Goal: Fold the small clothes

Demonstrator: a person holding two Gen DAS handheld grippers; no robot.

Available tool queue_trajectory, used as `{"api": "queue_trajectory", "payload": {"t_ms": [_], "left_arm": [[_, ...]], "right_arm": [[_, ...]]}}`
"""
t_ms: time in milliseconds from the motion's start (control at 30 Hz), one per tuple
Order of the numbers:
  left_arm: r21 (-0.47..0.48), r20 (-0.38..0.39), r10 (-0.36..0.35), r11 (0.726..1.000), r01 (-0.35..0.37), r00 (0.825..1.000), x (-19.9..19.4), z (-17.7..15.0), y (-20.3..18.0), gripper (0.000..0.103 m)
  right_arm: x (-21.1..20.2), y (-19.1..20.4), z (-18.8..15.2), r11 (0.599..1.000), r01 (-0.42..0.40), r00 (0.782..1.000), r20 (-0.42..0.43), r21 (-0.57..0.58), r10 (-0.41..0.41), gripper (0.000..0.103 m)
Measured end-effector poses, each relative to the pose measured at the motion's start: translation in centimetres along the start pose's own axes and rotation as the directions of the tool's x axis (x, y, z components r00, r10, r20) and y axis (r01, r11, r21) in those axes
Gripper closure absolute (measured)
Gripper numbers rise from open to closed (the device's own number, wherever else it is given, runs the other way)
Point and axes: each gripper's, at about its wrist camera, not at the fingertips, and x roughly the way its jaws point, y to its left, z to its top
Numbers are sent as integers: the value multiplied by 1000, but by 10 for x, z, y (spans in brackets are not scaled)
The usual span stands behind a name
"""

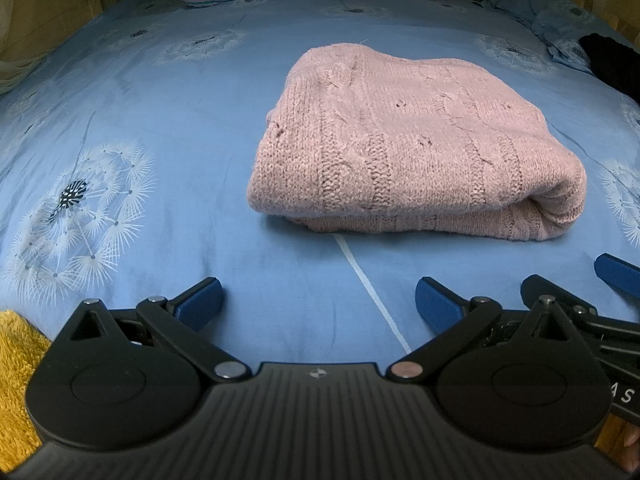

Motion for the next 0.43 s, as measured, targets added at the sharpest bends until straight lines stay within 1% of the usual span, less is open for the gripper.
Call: {"api": "queue_trajectory", "payload": {"t_ms": [433], "left_arm": [[4, 1, 0, 1000, 0, 1000, -1, -1, 0, 0]], "right_arm": [[-1, 1, 1, 1000, 1, 1000, 0, 0, -1, 19]]}}
